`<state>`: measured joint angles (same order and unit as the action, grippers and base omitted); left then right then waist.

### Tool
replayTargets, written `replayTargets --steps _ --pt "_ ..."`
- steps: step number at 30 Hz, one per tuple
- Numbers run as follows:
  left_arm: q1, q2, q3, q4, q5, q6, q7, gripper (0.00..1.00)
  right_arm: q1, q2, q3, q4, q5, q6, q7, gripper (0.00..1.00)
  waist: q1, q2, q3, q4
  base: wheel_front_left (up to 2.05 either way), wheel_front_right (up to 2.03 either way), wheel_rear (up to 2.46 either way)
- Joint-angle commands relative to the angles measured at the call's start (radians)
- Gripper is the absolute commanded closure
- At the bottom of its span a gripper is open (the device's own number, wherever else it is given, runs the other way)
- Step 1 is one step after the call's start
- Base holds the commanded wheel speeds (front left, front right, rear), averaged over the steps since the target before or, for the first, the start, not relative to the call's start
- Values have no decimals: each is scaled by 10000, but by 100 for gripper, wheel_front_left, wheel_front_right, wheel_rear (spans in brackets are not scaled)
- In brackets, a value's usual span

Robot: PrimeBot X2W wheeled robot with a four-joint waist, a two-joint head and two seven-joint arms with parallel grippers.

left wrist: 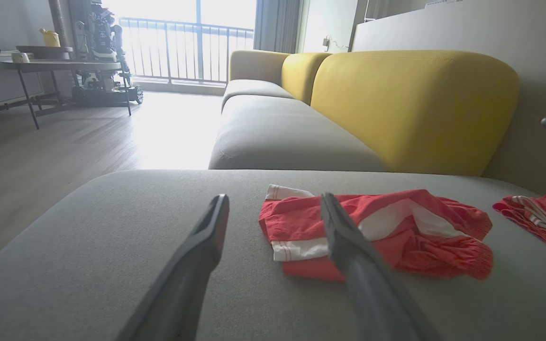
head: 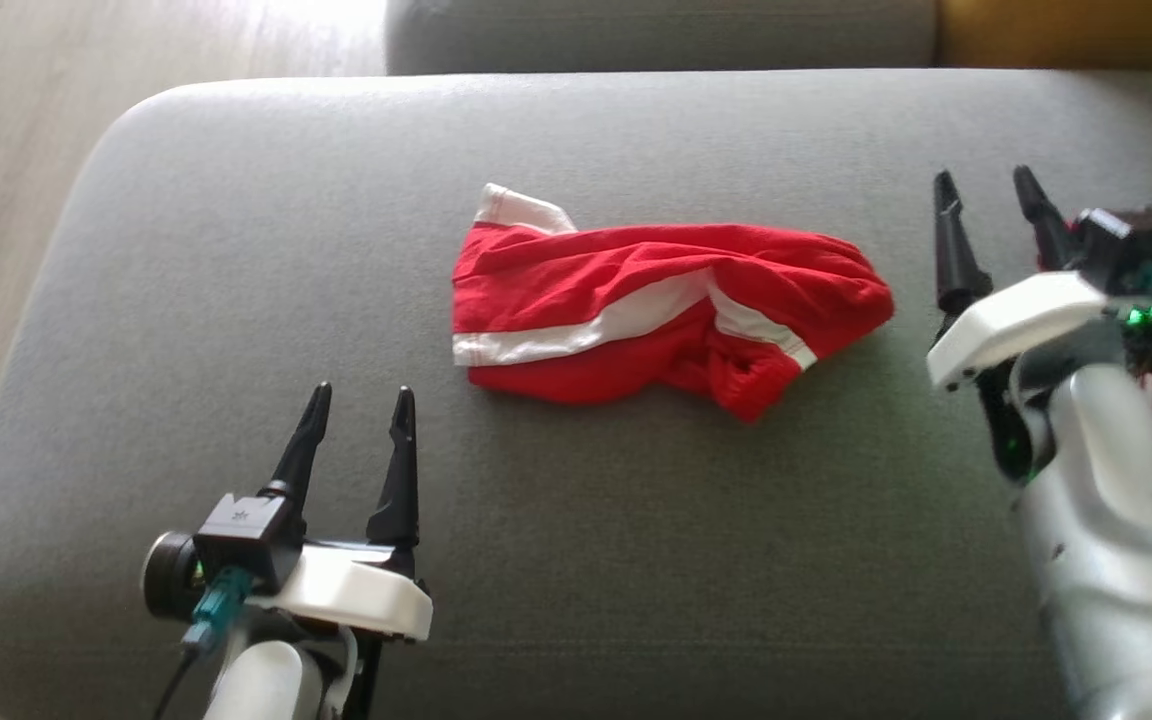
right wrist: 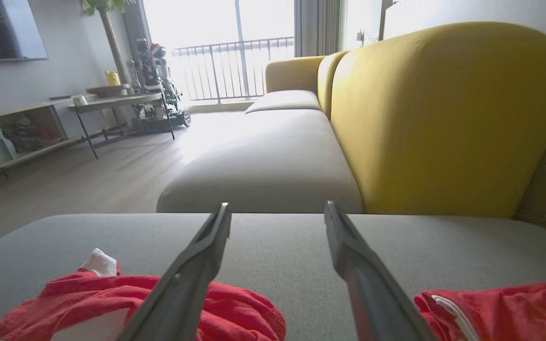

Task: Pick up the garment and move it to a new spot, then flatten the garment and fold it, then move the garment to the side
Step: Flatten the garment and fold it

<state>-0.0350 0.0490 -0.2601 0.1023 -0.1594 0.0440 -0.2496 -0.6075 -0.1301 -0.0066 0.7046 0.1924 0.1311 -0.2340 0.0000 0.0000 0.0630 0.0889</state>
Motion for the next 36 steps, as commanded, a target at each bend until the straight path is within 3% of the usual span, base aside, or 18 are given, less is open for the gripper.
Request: replayTargets --steps 1,6,7,10,19,36 --pt "-493 12 364 -367 87 1 -122 0 407 181 120 -834 -94 -4 -140 0 0 0 -33 -158 0 0 0" --pt "-539 12 360 -344 35 -20 -122 0 2036 543 3 -3187 -166 -4 -196 0 0 0 -60 -467 0 0 0" --pt "-601 12 394 -314 -30 -15 -122 0 3155 718 -65 -4716 -295 -4 -208 0 0 0 -48 -604 0 0 0" --pt "-626 12 421 -306 -117 -4 -122 0 3828 765 -47 -5443 -603 -4 -223 0 0 0 -29 -649 0 0 0" --pt "-461 12 492 -233 -278 17 -122 0 4728 795 49 -6127 -386 -4 -251 0 0 0 -100 -719 0 0 0" --pt "-557 12 574 -145 -320 73 -122 0 4764 798 403 -6423 -422 -4 -275 0 0 0 400 -1174 0 0 0"
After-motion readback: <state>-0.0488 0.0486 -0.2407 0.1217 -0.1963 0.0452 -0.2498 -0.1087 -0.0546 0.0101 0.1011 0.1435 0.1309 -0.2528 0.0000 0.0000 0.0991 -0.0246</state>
